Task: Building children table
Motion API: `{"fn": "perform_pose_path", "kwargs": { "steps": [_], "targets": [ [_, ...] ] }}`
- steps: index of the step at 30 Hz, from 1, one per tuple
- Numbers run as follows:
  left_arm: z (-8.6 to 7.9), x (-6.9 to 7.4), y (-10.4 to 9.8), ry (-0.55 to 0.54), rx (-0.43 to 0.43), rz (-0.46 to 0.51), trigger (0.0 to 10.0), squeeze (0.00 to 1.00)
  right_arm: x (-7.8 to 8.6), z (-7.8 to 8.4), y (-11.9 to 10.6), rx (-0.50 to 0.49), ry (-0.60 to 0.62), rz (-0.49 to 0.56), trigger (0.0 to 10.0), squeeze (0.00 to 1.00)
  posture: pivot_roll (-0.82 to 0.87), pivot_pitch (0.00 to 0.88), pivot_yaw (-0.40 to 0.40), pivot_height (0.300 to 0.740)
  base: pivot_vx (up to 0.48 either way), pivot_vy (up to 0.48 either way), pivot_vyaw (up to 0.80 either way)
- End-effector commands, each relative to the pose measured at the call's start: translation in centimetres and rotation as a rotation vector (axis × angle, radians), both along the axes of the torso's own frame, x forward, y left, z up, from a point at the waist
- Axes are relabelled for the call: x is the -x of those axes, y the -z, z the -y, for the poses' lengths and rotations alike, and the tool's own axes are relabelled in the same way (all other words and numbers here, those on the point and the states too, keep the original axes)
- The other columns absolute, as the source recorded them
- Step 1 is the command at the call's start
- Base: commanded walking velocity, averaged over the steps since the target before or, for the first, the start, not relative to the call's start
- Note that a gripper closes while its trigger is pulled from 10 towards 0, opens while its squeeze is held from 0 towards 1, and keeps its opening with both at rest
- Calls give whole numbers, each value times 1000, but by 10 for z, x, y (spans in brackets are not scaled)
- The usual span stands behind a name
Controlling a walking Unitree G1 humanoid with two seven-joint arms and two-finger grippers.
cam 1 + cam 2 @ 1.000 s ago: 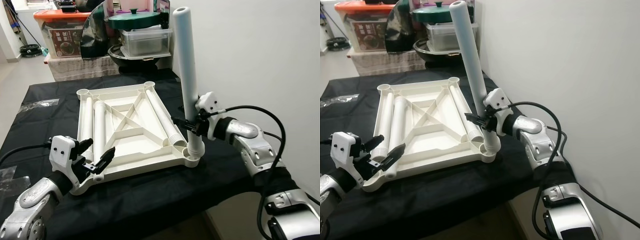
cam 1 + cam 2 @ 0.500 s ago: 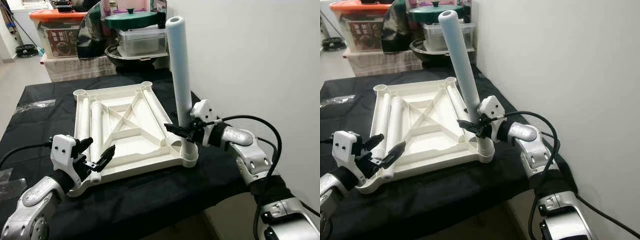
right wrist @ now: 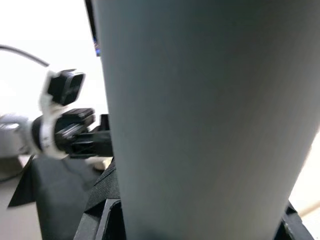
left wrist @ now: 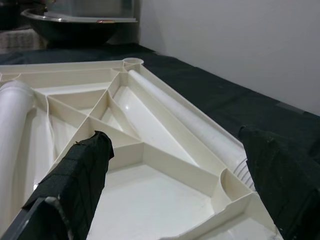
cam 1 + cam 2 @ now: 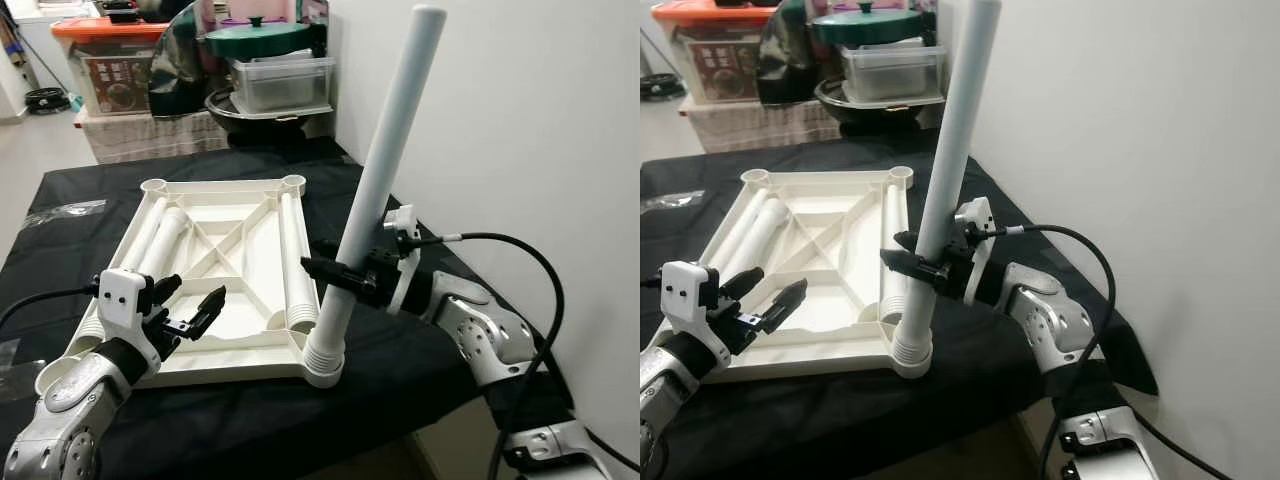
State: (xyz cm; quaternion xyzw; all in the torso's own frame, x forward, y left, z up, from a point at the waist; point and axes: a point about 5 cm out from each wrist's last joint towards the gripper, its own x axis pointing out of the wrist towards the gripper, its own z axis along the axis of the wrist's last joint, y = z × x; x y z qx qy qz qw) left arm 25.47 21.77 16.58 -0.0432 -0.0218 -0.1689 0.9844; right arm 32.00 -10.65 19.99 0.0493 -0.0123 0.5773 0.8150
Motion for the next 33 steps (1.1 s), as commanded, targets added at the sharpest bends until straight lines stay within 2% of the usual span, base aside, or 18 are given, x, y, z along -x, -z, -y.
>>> {"fn": "perform_pose_path", "kwargs": {
  "steps": [1,5,6,7,10,11,13,15,17,25,29,33],
  "targets": [
    [-1,-2,0,-13,1,-4,10000,0,5,0,18,136,-36,-13,0,0,25,0,-39,740,0,0,0],
    [-4,-2,2,-25,-8,-4,10000,0,8,2,14,210,-111,87,0,0,29,0,-47,740,0,0,0],
    [-4,-2,2,-28,-4,-7,10000,0,12,4,11,223,-162,101,0,0,32,0,-50,740,0,0,0],
    [-4,-2,2,-28,-4,-7,10000,0,12,4,11,223,-162,101,0,0,32,0,-50,740,0,0,0],
    [-4,-1,3,-23,1,-10,10000,0,20,8,6,216,-300,50,0,0,33,0,-55,740,0,0,0],
    [-4,-1,3,-23,1,-10,10000,0,20,8,6,216,-300,50,0,0,33,0,-55,740,0,0,0],
    [-3,0,4,-19,4,-13,10000,0,29,12,2,195,-430,6,0,0,32,0,-57,740,0,0,0],
    [-2,0,5,-18,17,-14,10000,0,28,13,0,175,-475,-25,0,0,34,0,-60,740,0,0,0],
    [0,-1,5,-16,26,-16,10000,0,20,11,-1,168,-466,-24,0,0,39,0,-63,740,0,0,0],
    [1,0,6,-13,21,-20,10000,0,8,3,-9,129,-470,7,0,0,52,0,-70,740,0,0,0],
    [-1,1,6,-22,15,-20,10000,0,8,2,-9,104,-463,17,0,0,56,0,-73,740,0,0,0],
    [-2,3,7,-27,11,-21,10000,0,15,6,-2,67,-452,16,0,0,52,0,-67,740,0,0,0]
  ]
}}
